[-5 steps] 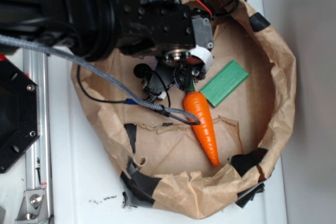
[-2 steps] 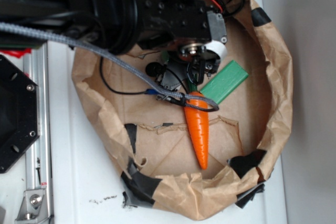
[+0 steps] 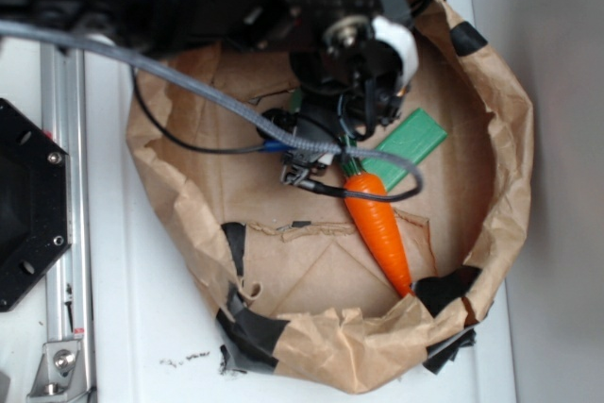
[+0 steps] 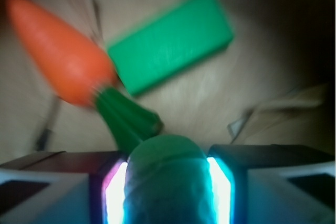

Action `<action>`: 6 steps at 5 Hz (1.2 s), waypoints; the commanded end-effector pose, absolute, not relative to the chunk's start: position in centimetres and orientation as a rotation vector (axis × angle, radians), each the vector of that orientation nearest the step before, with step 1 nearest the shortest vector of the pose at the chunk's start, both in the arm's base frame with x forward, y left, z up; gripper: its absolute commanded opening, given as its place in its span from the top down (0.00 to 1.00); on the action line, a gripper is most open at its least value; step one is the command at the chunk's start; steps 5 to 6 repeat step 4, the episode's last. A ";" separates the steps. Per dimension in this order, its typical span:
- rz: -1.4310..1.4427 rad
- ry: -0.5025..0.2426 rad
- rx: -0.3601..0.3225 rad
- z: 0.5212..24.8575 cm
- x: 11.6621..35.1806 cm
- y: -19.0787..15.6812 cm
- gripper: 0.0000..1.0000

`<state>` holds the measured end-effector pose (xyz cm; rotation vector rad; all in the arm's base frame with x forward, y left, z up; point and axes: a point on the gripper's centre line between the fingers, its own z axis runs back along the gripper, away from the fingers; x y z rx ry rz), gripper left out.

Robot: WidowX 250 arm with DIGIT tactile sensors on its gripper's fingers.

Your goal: Grab the green ball.

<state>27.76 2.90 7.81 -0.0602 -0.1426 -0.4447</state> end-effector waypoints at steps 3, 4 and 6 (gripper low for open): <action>-0.065 -0.245 -0.006 16.2 26.6 0.4 1.00; 0.029 -0.167 -0.022 15.6 25.9 0.4 1.00; 0.029 -0.167 -0.022 15.6 25.9 0.4 1.00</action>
